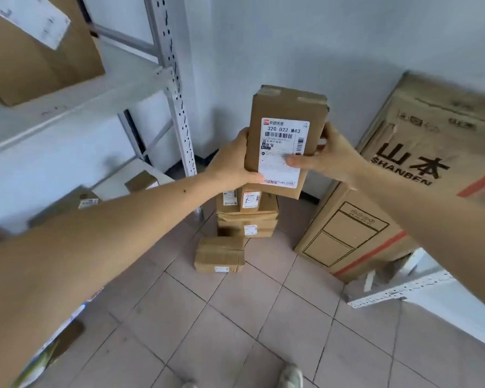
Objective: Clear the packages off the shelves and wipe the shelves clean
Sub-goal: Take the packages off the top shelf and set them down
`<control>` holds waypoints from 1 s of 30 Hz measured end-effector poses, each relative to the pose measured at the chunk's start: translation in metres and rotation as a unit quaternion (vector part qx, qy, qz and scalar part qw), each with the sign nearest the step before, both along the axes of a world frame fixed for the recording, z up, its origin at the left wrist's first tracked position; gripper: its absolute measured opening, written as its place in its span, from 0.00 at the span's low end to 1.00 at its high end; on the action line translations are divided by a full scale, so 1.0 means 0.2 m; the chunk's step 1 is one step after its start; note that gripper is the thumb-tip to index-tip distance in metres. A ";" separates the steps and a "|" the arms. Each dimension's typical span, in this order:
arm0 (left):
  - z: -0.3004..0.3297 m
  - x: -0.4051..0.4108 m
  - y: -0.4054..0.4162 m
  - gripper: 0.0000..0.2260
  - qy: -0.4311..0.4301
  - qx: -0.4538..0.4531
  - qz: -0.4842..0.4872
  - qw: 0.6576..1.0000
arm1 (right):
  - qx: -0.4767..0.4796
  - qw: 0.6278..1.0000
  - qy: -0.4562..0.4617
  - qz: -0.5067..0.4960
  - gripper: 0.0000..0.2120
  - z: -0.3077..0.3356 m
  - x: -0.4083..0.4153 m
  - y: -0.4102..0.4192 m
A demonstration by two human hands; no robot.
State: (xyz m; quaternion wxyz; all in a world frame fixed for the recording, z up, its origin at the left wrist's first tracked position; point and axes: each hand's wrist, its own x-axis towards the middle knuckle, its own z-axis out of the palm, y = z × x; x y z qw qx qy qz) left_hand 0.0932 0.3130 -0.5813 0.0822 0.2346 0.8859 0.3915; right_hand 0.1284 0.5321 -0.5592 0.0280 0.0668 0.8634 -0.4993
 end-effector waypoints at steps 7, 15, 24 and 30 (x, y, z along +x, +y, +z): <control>-0.88 -0.16 0.32 0.37 -0.017 -0.012 0.052 0.998 | -0.029 0.997 -0.067 0.015 0.43 -0.91 -0.25 0.34; -2.24 -0.20 0.60 0.32 -0.058 -0.058 0.045 0.996 | -0.066 0.989 -0.128 -0.016 0.51 -2.27 -0.26 0.61; -3.66 -0.18 0.77 0.29 -0.042 -0.090 0.069 0.993 | -0.048 0.989 -0.137 0.000 0.54 -3.70 -0.29 0.75; -4.26 -0.27 0.79 0.27 -0.048 -0.095 0.058 0.993 | -0.048 0.993 -0.105 0.007 0.51 -4.26 -0.34 0.78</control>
